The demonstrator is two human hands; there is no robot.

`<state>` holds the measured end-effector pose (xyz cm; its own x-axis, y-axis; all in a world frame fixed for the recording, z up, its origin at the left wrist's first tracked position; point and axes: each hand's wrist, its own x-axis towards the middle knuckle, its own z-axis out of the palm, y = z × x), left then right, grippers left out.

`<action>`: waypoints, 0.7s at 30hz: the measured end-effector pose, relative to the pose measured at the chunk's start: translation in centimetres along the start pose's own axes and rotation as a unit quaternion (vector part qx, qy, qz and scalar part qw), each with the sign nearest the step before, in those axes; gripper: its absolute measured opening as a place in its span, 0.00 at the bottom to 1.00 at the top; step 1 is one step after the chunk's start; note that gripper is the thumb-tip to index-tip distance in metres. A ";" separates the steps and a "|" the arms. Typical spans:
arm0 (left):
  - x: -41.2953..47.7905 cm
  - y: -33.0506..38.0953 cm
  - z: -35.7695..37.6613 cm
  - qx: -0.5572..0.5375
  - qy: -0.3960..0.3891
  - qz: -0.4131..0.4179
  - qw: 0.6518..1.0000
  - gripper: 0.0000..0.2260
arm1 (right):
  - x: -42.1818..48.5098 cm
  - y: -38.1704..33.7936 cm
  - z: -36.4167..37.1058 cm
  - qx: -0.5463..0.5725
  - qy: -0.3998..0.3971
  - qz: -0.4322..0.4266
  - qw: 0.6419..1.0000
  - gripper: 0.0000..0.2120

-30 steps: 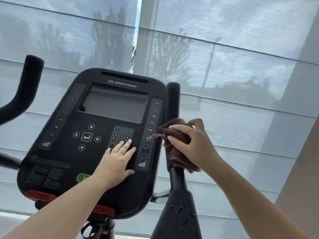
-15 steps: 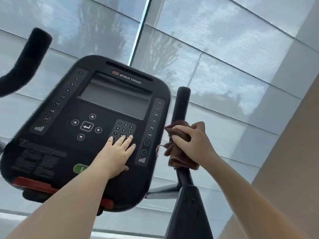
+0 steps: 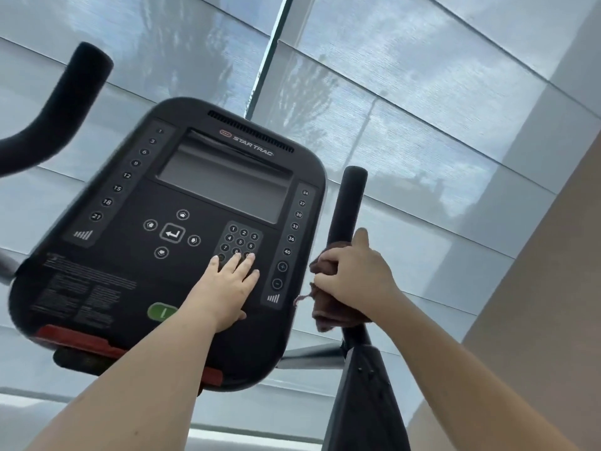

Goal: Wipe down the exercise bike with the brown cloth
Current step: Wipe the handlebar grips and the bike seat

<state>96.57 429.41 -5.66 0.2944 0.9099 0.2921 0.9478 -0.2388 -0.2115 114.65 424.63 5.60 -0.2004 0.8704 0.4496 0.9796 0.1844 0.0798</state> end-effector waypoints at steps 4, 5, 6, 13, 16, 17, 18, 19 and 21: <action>-0.1 0.0 -0.3 -0.023 0.016 -0.010 1.000 0.34 | -0.2 1.8 -2.4 0.133 -0.023 -0.020 0.991 0.09; 0.0 0.1 -0.3 -0.030 0.027 -0.012 0.999 0.35 | 0.5 2.5 -2.9 0.144 0.035 -0.024 0.989 0.12; 0.0 0.2 -0.2 -0.036 0.036 -0.015 0.999 0.34 | 1.4 2.9 -3.3 0.140 0.090 -0.025 0.986 0.15; -0.2 0.9 -2.8 -0.141 0.077 -0.027 0.987 0.33 | -2.1 4.5 -1.4 0.327 -0.079 -0.072 0.939 0.17; -0.4 2.5 -6.5 -0.198 0.107 0.000 0.974 0.29 | -5.3 5.9 -2.2 0.387 -0.114 -0.136 0.905 0.18; -0.6 3.1 -7.8 -0.202 0.088 0.012 0.975 0.28 | -5.5 6.2 -2.6 0.377 -0.112 -0.140 0.909 0.17; -1.0 3.8 -8.9 -0.197 0.055 0.021 0.979 0.26 | -5.5 6.4 -2.9 0.360 -0.103 -0.135 0.918 0.17; -1.6 4.4 -9.8 -0.187 0.020 0.029 0.982 0.25 | -5.2 6.6 -3.0 0.351 -0.086 -0.124 0.924 0.16; -3.4 5.2 -10.9 -0.173 -0.003 0.041 0.984 0.24 | -4.3 6.4 -2.6 0.366 -0.032 -0.106 0.924 0.15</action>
<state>101.87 421.33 2.44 0.3726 0.8846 0.2806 0.9058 -0.4124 0.0972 121.83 420.91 6.55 -0.4099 0.8005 0.4372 0.6522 0.5923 -0.4730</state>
